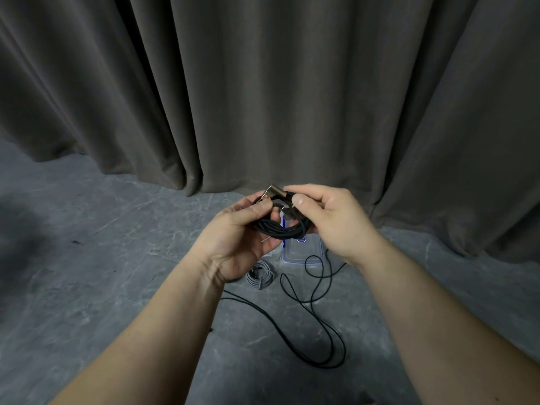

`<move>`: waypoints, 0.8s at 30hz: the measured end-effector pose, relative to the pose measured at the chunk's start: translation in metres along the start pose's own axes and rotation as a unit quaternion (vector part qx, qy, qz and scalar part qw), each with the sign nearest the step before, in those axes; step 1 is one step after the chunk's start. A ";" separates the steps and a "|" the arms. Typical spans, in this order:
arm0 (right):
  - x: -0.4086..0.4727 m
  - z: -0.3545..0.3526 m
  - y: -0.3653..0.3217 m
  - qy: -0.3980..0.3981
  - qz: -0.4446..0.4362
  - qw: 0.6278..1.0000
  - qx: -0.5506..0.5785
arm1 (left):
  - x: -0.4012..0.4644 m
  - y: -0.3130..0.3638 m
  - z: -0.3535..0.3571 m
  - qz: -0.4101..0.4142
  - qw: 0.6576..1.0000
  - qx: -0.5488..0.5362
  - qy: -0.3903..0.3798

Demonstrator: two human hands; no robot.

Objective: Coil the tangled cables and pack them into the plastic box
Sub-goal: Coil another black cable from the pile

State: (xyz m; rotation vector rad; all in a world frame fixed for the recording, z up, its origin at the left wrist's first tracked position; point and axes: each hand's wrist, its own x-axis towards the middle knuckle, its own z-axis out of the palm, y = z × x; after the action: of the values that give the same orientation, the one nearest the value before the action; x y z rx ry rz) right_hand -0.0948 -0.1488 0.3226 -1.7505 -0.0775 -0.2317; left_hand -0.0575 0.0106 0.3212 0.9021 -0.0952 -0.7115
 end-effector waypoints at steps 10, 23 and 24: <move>0.000 -0.001 0.000 -0.004 0.012 0.997 0.072 | 0.003 -0.004 -0.001 0.025 0.999 0.005 0.022; -0.003 -0.002 -0.001 0.002 -0.015 0.991 -0.131 | 0.003 -0.002 0.000 0.076 0.995 0.044 0.057; -0.003 -0.002 0.000 0.007 -0.006 0.996 -0.093 | 0.003 -0.001 -0.002 0.063 0.997 0.025 0.036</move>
State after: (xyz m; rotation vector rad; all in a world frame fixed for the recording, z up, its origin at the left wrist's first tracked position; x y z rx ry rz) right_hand -0.0983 -0.1502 0.3220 -1.9331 -0.0567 -0.2671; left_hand -0.0551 0.0097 0.3189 0.9595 -0.1044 -0.5612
